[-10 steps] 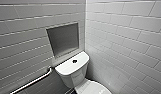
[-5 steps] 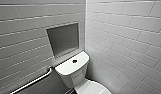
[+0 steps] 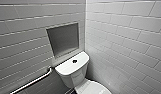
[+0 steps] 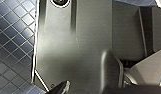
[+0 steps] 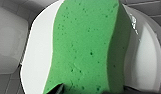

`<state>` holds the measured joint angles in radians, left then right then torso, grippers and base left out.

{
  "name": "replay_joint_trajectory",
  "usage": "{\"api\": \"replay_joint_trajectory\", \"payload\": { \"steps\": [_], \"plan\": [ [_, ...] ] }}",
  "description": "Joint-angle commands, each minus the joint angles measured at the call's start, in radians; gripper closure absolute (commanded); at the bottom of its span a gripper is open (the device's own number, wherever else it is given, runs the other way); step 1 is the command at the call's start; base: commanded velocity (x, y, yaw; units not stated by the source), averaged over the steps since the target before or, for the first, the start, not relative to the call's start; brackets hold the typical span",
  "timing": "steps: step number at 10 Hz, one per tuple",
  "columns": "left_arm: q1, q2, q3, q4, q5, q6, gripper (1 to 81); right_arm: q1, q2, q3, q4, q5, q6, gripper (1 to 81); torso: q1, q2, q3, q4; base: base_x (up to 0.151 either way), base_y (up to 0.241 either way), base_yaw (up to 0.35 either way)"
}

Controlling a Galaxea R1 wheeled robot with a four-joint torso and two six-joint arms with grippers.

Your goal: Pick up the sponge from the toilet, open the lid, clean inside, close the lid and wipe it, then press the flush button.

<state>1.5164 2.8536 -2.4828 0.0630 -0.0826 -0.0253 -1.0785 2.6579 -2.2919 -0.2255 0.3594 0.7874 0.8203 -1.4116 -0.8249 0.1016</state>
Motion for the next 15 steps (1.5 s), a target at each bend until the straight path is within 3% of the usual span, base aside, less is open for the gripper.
{"api": "replay_joint_trajectory", "payload": {
  "steps": [1,6,7,10,14,15],
  "plan": [
    [-0.008,-0.016,0.007,-0.006,0.067,-0.001,1.0,0.077,-0.013,0.006,-0.032,0.001,0.003,1.0,0.000,0.000,0.000,0.000,0.000,0.000,0.000],
    [0.005,-0.016,0.010,-0.006,0.067,-0.001,1.0,0.080,0.018,-0.041,-0.060,-0.003,0.010,1.0,0.000,0.000,0.000,0.000,0.000,0.000,0.000],
    [0.005,-0.016,0.010,-0.006,0.067,-0.001,1.0,0.082,0.016,-0.043,-0.060,-0.003,0.010,81.1,0.000,0.000,0.000,0.000,0.000,0.000,0.000],
    [0.003,-0.012,0.008,-0.005,0.066,-0.001,1.0,0.091,-0.017,-0.009,-0.076,-0.005,0.012,81.1,0.000,0.000,0.000,0.000,0.000,0.000,0.000],
    [-0.023,-0.023,0.056,0.000,0.055,0.001,1.0,0.120,-0.304,0.398,-0.112,-0.026,0.007,81.1,0.000,0.000,0.000,0.000,0.000,0.000,0.000],
    [-0.038,-0.049,0.114,0.005,0.056,0.001,1.0,0.110,-0.367,0.469,-0.113,-0.068,0.003,81.1,0.000,0.000,0.000,0.000,0.000,0.000,0.000]
  ]
}}
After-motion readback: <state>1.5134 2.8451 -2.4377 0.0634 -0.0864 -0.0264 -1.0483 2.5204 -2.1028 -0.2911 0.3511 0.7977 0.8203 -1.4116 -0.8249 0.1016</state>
